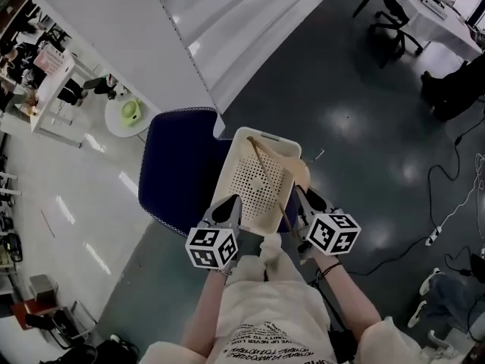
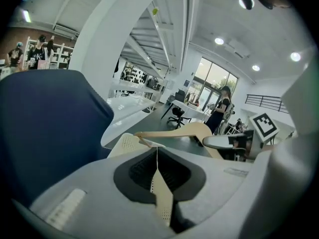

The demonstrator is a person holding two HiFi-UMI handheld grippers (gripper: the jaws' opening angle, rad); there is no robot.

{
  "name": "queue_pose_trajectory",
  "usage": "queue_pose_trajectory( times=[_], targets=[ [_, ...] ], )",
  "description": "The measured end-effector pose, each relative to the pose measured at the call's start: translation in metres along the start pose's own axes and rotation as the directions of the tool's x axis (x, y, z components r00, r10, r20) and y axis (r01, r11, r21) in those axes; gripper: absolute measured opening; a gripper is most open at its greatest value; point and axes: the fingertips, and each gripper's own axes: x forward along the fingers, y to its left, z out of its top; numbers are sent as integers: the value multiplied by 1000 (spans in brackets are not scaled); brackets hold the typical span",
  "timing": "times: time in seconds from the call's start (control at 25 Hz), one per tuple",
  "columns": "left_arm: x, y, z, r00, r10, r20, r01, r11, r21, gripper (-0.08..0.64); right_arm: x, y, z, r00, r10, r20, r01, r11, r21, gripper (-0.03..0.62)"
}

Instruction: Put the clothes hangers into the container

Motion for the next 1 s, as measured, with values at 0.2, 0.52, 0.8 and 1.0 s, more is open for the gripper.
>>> queue_pose_trajectory(
  times=[0.2,0.52,0.8,1.0],
  targets=[
    [17,12,-15,999,9,-44,-10,999,-35,23,27,-13,-23,998,-12,-54,14,999,32,53],
    [35,28,-46,992,-16,-127,8,998,-67,23,54,-25,-56,996,-58,-72,67,989,133,54],
    [58,32,-70,982,-50,-183,33,995,-94,23,74,-38,-79,993,-84,-84,98,979,178,54],
    [70,33,-85,978,-70,-196,49,993,-109,23,87,-48,-92,991,-105,-79,119,974,192,54]
  ],
)
